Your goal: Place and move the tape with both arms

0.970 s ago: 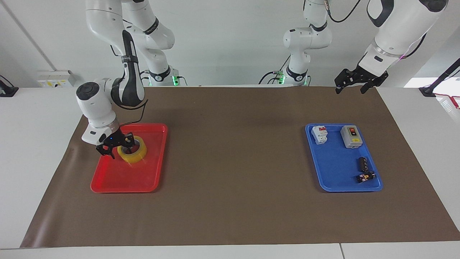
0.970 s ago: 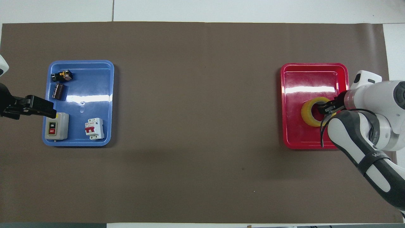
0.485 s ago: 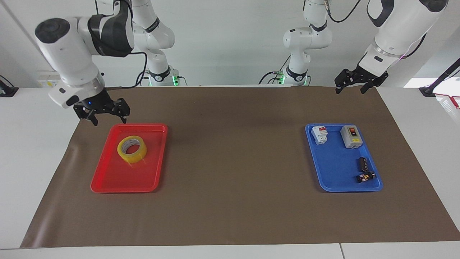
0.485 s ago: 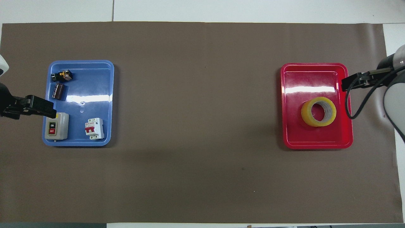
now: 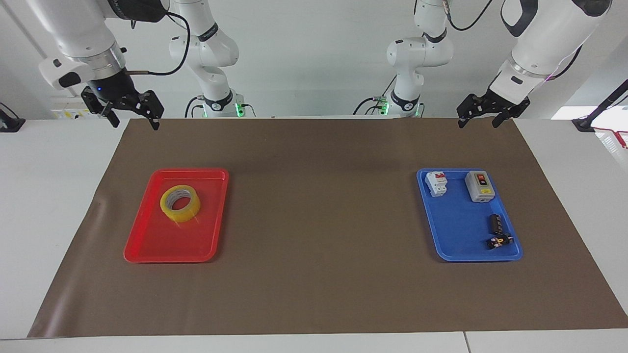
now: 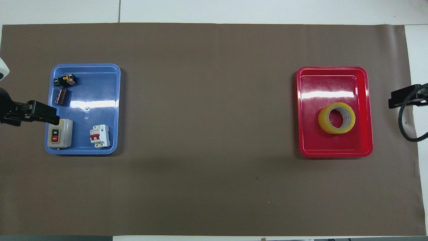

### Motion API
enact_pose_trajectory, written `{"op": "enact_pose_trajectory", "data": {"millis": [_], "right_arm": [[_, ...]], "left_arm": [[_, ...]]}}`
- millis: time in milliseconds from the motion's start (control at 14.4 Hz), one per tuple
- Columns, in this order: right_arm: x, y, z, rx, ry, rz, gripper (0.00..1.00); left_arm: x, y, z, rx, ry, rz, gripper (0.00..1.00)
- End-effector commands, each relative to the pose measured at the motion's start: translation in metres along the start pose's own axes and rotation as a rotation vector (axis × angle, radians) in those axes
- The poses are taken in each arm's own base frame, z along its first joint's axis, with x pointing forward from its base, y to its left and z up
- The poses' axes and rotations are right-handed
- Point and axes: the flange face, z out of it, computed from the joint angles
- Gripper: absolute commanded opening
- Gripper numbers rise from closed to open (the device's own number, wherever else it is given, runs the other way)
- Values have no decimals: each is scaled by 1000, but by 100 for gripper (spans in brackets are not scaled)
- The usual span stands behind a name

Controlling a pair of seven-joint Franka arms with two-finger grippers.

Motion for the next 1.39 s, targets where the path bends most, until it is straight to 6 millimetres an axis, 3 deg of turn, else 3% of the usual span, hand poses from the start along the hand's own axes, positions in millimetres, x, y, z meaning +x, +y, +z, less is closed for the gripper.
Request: {"op": "enact_pose_trajectory", "data": {"millis": [0, 208, 347, 693, 1317], "right_arm": [[-2, 3, 6, 29, 15, 33, 100], [-1, 0, 4, 32, 9, 26, 100], [-1, -5, -11, 27, -56, 16, 100], [-6, -9, -27, 56, -72, 2, 100], [1, -10, -13, 40, -43, -18, 100]], "left_arm": [[-4, -3, 1, 1, 3, 6, 100], [-4, -3, 1, 1, 3, 6, 100], [-4, -3, 1, 1, 3, 6, 100], [-4, -3, 1, 1, 3, 6, 100], [-4, -3, 1, 1, 5, 6, 100]]}}
